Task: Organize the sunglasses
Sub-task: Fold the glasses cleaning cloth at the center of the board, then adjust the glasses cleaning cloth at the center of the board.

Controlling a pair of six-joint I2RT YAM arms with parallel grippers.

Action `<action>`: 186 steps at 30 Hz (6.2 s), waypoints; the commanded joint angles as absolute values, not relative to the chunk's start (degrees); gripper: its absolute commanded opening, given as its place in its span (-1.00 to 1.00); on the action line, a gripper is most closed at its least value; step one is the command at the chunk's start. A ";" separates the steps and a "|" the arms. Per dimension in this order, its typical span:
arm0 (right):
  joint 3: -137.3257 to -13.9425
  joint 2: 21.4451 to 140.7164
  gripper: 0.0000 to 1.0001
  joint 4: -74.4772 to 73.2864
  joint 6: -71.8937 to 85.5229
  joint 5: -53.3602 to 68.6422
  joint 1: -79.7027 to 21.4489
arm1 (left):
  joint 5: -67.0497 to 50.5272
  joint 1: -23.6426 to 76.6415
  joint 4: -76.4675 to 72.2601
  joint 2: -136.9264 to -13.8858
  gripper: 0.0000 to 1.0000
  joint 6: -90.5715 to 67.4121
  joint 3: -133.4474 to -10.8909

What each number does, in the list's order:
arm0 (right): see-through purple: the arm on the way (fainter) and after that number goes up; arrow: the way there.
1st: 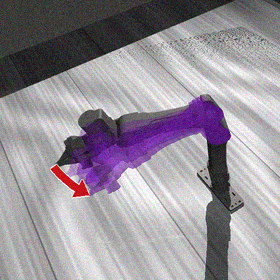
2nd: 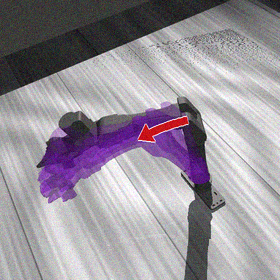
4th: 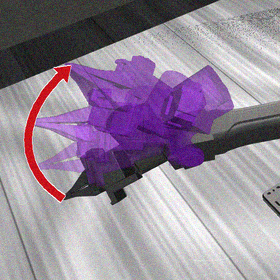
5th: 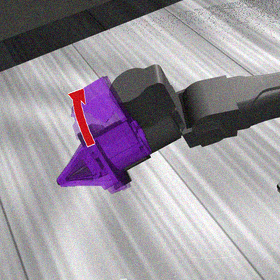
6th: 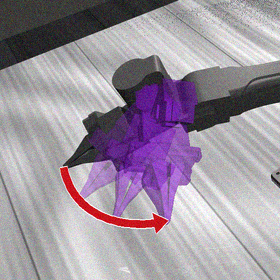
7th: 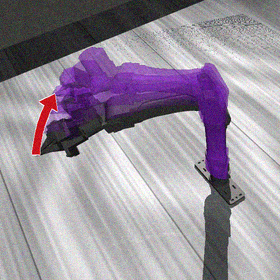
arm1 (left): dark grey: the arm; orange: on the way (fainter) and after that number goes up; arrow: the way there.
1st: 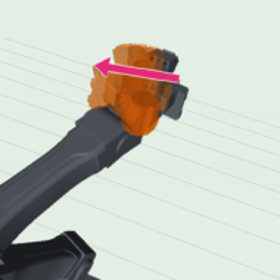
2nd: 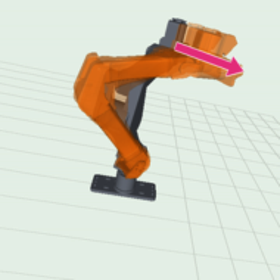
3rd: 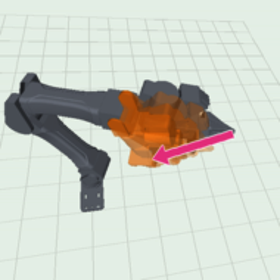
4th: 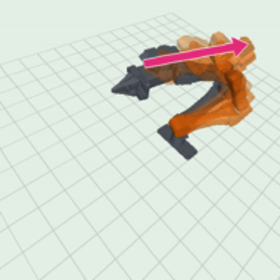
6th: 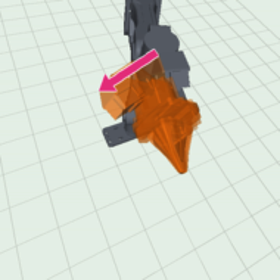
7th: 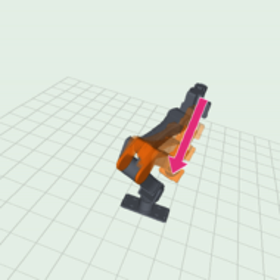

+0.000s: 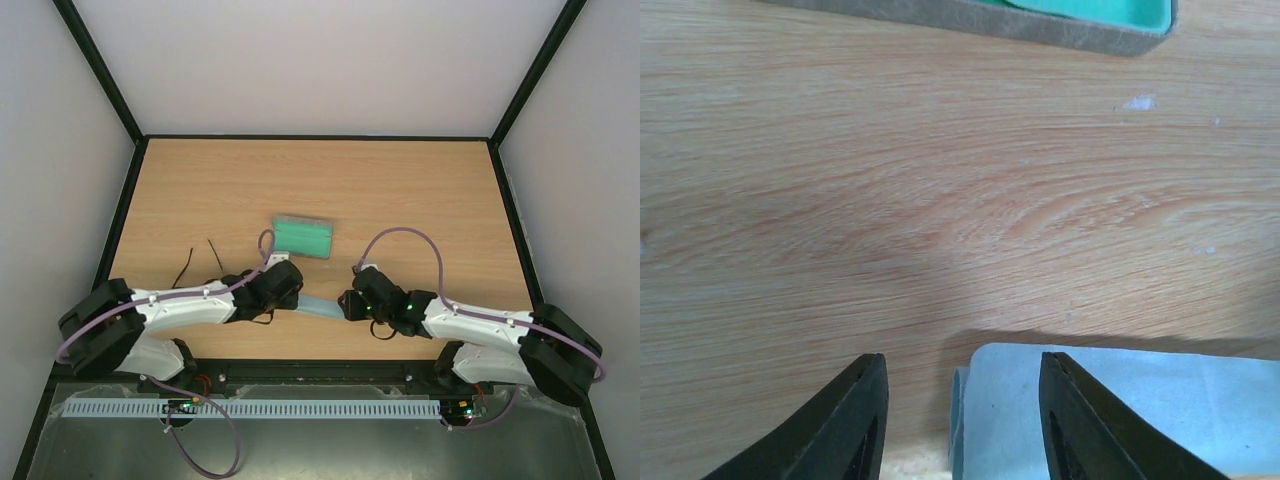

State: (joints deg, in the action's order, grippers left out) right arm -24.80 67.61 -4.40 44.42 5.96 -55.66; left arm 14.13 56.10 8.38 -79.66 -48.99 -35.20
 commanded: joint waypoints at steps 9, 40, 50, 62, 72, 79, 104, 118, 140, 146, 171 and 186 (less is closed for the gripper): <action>-27.37 61.13 0.04 -8.05 46.38 9.12 -56.16 | 12.65 55.20 19.04 -70.51 -0.42 -48.97 -39.22; -29.04 83.13 -0.97 13.64 52.56 22.24 -56.10 | -0.09 54.58 1.68 -80.60 -0.95 -46.40 -32.58; -26.61 85.91 -0.97 16.11 52.59 21.12 -56.12 | 0.63 54.55 -0.92 -84.93 -0.95 -46.66 -31.92; -27.13 83.32 -0.97 13.74 51.59 20.06 -56.12 | 1.92 54.57 3.62 -79.92 -0.95 -47.11 -33.23; -27.91 77.76 -0.95 9.64 50.62 19.43 -56.13 | 0.80 54.95 7.33 -75.59 -0.95 -47.11 -35.62; -25.12 79.44 -0.97 11.96 51.65 19.18 -56.08 | 0.00 57.37 3.71 -80.23 -0.95 -48.00 -35.43; -27.38 79.75 -0.97 6.11 48.40 15.92 -56.07 | 1.31 57.83 1.54 -82.83 -0.95 -50.05 -31.48; -27.49 77.95 -0.97 7.53 48.10 21.40 -56.11 | 3.89 57.92 6.28 -74.26 -0.95 -52.99 -30.62; -23.47 81.95 -0.97 10.83 50.52 19.36 -56.15 | 2.67 59.15 2.59 -79.53 -0.95 -53.20 -28.04; -26.04 79.04 -0.93 5.90 48.02 17.06 -56.02 | 2.91 59.24 4.84 -75.02 -0.95 -53.83 -27.59; -23.50 78.23 -0.92 4.81 48.76 15.65 -56.08 | 4.44 56.89 5.97 -76.18 -0.95 -51.45 -28.08; -27.00 71.22 -0.90 -1.96 47.13 14.18 -56.05 | 3.60 57.32 9.75 -70.09 -0.95 -52.80 -27.75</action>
State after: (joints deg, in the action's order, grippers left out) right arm -24.73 73.91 1.43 48.05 16.10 -55.88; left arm 3.44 57.19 7.14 -73.23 -52.51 -27.90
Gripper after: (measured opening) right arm 0.048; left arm 0.025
